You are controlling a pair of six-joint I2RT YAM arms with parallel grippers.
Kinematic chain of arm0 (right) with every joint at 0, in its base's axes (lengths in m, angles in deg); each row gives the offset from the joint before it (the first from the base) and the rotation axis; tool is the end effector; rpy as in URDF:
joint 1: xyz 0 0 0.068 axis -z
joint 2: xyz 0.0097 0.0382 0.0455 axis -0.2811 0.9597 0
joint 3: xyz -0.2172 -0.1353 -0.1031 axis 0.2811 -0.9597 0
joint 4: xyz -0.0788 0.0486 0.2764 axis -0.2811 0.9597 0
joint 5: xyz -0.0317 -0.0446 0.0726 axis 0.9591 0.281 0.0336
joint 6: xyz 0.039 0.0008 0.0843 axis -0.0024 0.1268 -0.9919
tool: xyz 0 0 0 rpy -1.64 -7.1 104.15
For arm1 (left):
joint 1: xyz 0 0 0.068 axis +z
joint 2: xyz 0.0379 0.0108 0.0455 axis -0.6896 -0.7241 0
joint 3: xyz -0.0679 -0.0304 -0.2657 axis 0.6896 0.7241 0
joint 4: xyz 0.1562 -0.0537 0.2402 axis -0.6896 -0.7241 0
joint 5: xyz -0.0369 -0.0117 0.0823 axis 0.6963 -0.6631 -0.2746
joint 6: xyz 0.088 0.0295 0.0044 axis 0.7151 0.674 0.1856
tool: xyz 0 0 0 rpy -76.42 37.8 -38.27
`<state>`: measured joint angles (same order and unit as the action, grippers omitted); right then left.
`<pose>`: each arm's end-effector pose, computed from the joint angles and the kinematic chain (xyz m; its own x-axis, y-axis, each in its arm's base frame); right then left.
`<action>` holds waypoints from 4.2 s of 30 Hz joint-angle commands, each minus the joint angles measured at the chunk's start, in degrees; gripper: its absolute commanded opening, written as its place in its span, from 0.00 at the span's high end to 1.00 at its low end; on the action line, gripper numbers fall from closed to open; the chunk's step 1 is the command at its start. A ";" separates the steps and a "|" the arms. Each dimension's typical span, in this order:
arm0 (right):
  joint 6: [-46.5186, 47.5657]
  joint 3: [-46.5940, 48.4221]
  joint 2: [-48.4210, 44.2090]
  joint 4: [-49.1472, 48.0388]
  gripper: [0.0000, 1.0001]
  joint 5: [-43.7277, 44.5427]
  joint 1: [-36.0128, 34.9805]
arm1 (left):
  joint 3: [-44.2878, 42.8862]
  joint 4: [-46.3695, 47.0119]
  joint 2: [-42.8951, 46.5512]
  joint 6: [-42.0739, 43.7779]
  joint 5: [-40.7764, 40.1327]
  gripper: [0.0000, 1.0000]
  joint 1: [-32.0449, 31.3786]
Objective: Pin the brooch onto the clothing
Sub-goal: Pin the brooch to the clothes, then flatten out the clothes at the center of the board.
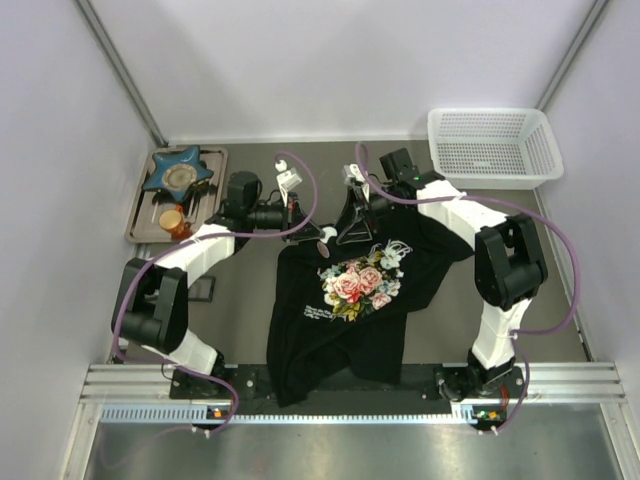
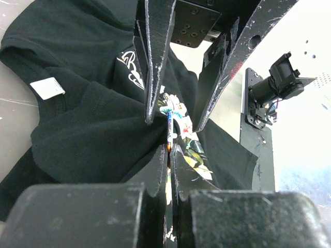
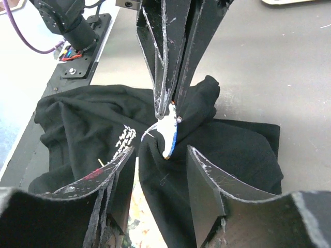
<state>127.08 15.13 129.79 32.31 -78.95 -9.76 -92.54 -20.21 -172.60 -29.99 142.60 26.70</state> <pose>0.3538 0.2618 0.2280 -0.1704 -0.3030 -0.9376 -0.9509 -0.1988 0.2371 0.3379 -0.1810 0.2252 -0.5381 0.1021 -0.8367 0.8344 0.2051 -0.5116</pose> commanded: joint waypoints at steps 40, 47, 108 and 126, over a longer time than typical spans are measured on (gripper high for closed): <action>-27.35 15.96 7.61 -0.46 0.90 18.21 -4.68 | -1.27 3.77 2.18 -1.08 -2.11 1.00 -0.14; -32.62 17.72 8.84 -0.38 0.96 24.89 -4.68 | -0.39 4.03 3.58 -1.70 -2.73 1.00 -0.14; 1.74 31.87 22.99 19.22 0.29 39.57 13.17 | -40.10 -54.51 -30.23 62.64 -15.91 0.37 1.09; -2.31 29.23 25.10 19.22 0.40 42.03 8.25 | -36.16 -48.61 -35.10 63.95 -36.21 0.88 -6.21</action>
<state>124.88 44.70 154.53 51.68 -38.05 -0.05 -130.90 -66.76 -207.94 32.00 113.46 20.16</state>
